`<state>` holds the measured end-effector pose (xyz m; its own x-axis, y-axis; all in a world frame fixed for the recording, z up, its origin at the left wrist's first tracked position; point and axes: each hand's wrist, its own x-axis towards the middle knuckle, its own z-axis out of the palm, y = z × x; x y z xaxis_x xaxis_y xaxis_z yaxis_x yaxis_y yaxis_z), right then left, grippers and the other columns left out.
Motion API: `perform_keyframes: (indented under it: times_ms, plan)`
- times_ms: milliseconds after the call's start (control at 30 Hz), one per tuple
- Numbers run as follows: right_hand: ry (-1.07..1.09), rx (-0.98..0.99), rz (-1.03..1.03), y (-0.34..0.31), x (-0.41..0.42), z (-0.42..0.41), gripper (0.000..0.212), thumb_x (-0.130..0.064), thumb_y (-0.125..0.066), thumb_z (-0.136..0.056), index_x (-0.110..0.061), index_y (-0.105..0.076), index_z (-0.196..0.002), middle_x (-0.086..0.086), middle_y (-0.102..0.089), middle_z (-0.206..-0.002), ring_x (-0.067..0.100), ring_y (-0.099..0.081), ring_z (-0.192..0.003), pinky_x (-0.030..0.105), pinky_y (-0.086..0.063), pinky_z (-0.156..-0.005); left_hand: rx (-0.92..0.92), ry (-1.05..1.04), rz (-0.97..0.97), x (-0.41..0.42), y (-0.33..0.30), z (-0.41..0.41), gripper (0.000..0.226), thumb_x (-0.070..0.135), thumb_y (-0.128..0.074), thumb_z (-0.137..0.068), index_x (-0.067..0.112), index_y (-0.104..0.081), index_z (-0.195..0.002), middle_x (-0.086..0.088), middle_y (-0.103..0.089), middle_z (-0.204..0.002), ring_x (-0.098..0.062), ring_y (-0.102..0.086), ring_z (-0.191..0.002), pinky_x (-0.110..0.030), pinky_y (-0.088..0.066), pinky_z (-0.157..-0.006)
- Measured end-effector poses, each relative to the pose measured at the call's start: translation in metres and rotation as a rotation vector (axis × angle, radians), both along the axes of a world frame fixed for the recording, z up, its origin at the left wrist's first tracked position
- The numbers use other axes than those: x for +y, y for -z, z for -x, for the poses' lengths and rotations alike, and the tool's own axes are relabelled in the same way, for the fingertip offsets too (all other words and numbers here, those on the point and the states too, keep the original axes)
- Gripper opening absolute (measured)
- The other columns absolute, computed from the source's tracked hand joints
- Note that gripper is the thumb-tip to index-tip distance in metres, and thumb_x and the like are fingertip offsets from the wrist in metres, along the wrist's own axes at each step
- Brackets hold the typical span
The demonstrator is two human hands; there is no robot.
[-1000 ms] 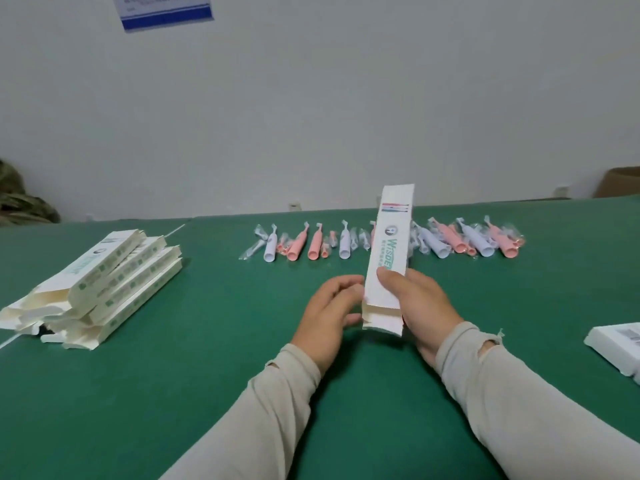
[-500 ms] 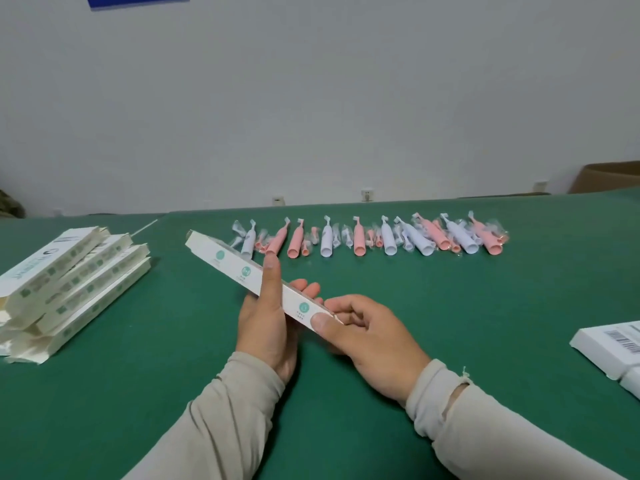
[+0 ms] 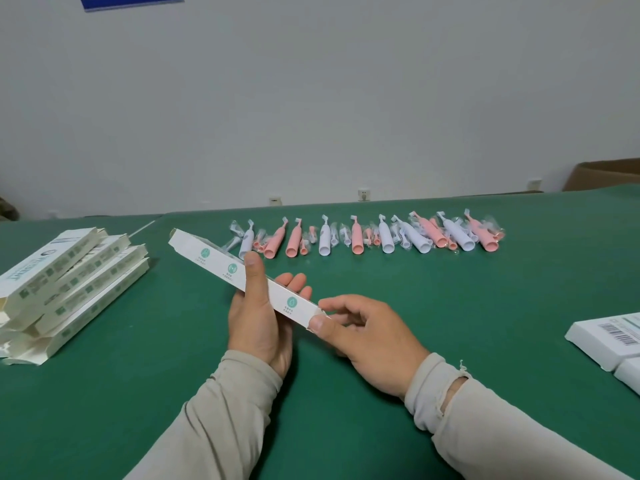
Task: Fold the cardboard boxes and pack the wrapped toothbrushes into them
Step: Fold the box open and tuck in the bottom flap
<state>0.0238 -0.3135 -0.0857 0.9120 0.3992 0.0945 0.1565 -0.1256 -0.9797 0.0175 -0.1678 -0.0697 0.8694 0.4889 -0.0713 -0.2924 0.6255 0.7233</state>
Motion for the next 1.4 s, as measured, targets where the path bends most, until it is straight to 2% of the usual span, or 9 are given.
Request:
perform_keyframes:
  times_ms: [200,333,500,667,800,933,1000,1100,1400]
  plan:
    - [0.052,-0.086,-0.012,0.0,0.0,0.004,0.026,-0.032,-0.082,-0.079,-0.034,-0.067,-0.1,-0.011,-0.069,-0.089,-0.004,-0.061,-0.07,0.015,-0.051,-0.071,0.016,0.062,-0.027,-0.003,0.003,-0.001,0.1,0.068,-0.074,-0.056,0.012,-0.047,-0.134,-0.019,-0.065,-0.116,-0.023,-0.075,-0.092,-0.039,-0.061,-0.069]
    - [0.151,-0.152,0.006,-0.001,0.001,0.005,0.038,-0.039,-0.083,-0.074,-0.035,-0.062,-0.105,-0.017,-0.068,-0.088,-0.002,-0.06,-0.07,0.016,-0.052,-0.072,0.031,0.126,-0.089,-0.012,0.004,-0.002,0.097,0.067,-0.074,-0.055,0.016,-0.05,-0.134,-0.018,-0.067,-0.108,-0.025,-0.075,-0.092,-0.048,-0.06,-0.083]
    - [0.128,-0.149,0.174,0.002,0.002,0.004,0.04,-0.053,-0.078,-0.07,-0.036,-0.058,-0.1,-0.012,-0.061,-0.095,0.002,-0.059,-0.071,0.03,-0.056,-0.08,0.105,0.137,0.0,-0.003,0.002,-0.004,0.104,0.073,-0.066,-0.056,0.008,-0.05,-0.135,-0.018,-0.068,-0.104,-0.024,-0.072,-0.082,-0.035,-0.059,-0.065]
    - [0.101,-0.218,0.192,0.006,0.004,0.006,0.047,-0.067,-0.067,-0.057,-0.041,-0.057,-0.095,-0.014,-0.062,-0.093,0.003,-0.06,-0.073,0.031,-0.056,-0.081,0.146,0.28,0.049,0.003,0.007,-0.004,0.116,0.085,-0.056,-0.056,0.005,-0.05,-0.139,-0.015,-0.068,-0.095,-0.031,-0.061,-0.095,-0.048,-0.048,-0.099]
    - [0.125,-0.295,0.156,0.005,0.005,0.006,0.042,-0.064,-0.067,-0.059,-0.041,-0.06,-0.093,-0.023,-0.058,-0.1,0.006,-0.061,-0.08,0.029,-0.056,-0.077,0.131,0.315,0.068,0.004,0.006,-0.002,0.117,0.085,-0.053,-0.058,0.002,-0.048,-0.14,-0.017,-0.065,-0.097,-0.032,-0.061,-0.094,-0.042,-0.053,-0.086]
    - [0.112,-0.351,0.13,0.003,0.006,0.008,0.037,-0.061,-0.067,-0.064,-0.043,-0.062,-0.095,-0.03,-0.054,-0.105,0.004,-0.059,-0.086,0.019,-0.051,-0.074,0.126,0.315,0.041,0.0,0.006,-0.002,0.118,0.082,-0.056,-0.058,-0.004,-0.048,-0.138,-0.02,-0.066,-0.101,-0.039,-0.066,-0.102,-0.053,-0.052,-0.097]
    - [0.121,-0.362,0.106,0.003,0.007,0.009,0.034,-0.061,-0.065,-0.067,-0.039,-0.064,-0.093,-0.027,-0.055,-0.102,0.004,-0.059,-0.082,0.017,-0.05,-0.072,0.12,0.329,0.05,-0.003,0.004,0.0,0.117,0.08,-0.059,-0.057,-0.004,-0.046,-0.138,-0.023,-0.064,-0.107,-0.045,-0.065,-0.111,-0.062,-0.052,-0.093]
    - [0.16,-0.359,0.044,0.004,0.008,0.009,0.022,-0.051,-0.068,-0.076,-0.032,-0.067,-0.087,-0.022,-0.059,-0.093,0.003,-0.056,-0.07,0.016,-0.046,-0.067,0.108,0.346,0.073,-0.008,0.0,0.002,0.113,0.078,-0.061,-0.059,-0.004,-0.047,-0.136,-0.022,-0.066,-0.102,-0.044,-0.068,-0.101,-0.059,-0.057,-0.074]
    - [0.23,-0.328,-0.004,0.001,0.005,0.006,0.015,-0.04,-0.074,-0.076,-0.027,-0.068,-0.077,-0.023,-0.062,-0.071,0.002,-0.052,-0.059,0.019,-0.042,-0.061,0.105,0.401,0.12,-0.012,0.0,0.002,0.111,0.075,-0.062,-0.063,0.002,-0.041,-0.143,-0.025,-0.062,-0.113,-0.046,-0.065,-0.109,-0.057,-0.058,-0.07]
